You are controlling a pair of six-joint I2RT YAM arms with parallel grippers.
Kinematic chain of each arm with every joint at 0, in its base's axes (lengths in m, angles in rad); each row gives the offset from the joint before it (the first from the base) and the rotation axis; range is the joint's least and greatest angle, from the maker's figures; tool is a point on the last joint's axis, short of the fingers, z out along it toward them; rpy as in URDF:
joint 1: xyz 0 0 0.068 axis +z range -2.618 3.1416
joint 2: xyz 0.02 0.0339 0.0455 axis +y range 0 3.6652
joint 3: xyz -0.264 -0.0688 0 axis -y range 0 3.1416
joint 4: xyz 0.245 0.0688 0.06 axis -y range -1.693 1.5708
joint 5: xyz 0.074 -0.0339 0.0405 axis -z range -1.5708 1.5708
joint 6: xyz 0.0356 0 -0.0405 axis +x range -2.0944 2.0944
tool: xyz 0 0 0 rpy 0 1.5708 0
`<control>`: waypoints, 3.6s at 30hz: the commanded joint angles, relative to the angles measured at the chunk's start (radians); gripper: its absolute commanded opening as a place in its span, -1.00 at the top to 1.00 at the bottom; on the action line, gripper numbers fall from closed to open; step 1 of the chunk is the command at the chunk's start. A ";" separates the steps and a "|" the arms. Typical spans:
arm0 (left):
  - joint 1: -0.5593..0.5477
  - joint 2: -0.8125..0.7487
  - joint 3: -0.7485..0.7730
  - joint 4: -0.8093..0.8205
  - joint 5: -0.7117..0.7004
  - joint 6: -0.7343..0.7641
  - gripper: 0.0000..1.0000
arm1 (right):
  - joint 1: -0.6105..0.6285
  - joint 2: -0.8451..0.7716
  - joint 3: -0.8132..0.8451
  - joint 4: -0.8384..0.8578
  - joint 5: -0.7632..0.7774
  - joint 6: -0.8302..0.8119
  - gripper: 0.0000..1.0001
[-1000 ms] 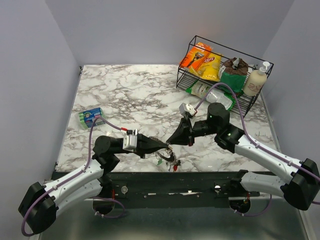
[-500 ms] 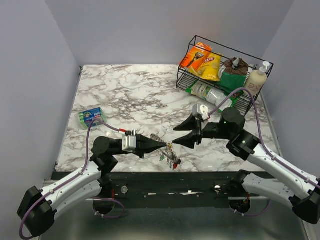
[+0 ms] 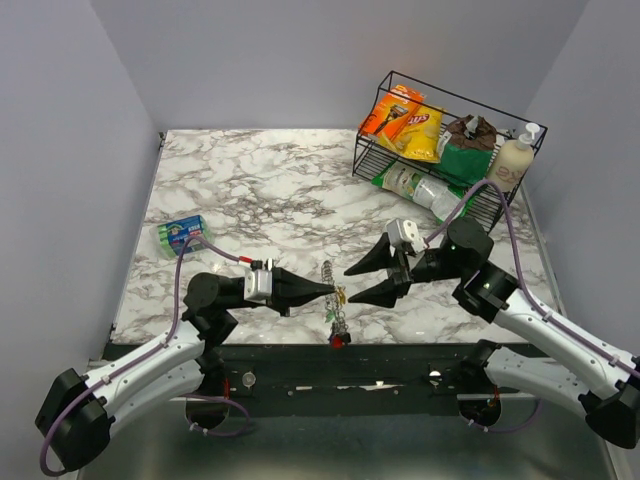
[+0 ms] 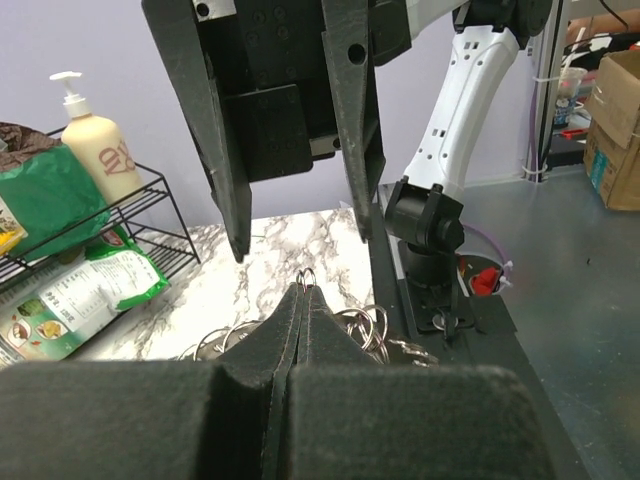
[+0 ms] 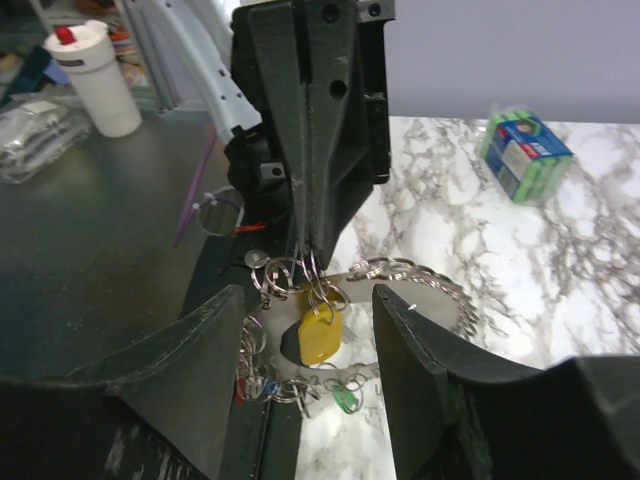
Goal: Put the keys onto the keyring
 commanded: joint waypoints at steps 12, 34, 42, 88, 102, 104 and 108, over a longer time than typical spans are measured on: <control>-0.008 0.009 0.027 0.101 0.014 -0.019 1.00 | 0.016 0.098 0.007 0.156 -0.098 0.135 -0.02; -0.007 0.009 0.022 0.146 0.014 -0.050 1.00 | 0.031 0.130 -0.013 0.152 -0.050 0.105 0.90; -0.008 -0.011 0.079 -0.066 0.019 0.041 0.70 | 0.034 0.133 0.052 0.012 0.020 0.049 0.99; -0.031 0.335 0.568 -1.077 -0.063 0.355 0.22 | 0.041 0.265 0.313 -0.599 0.304 -0.132 0.99; -0.047 0.385 0.585 -1.095 -0.043 0.391 1.00 | 0.042 0.243 0.300 -0.579 0.301 -0.127 0.99; -0.050 0.382 0.581 -1.086 -0.040 0.391 1.00 | 0.041 0.242 0.298 -0.576 0.299 -0.125 0.99; -0.053 0.365 0.552 -1.031 -0.046 0.375 1.00 | 0.042 0.237 0.293 -0.566 0.310 -0.121 0.93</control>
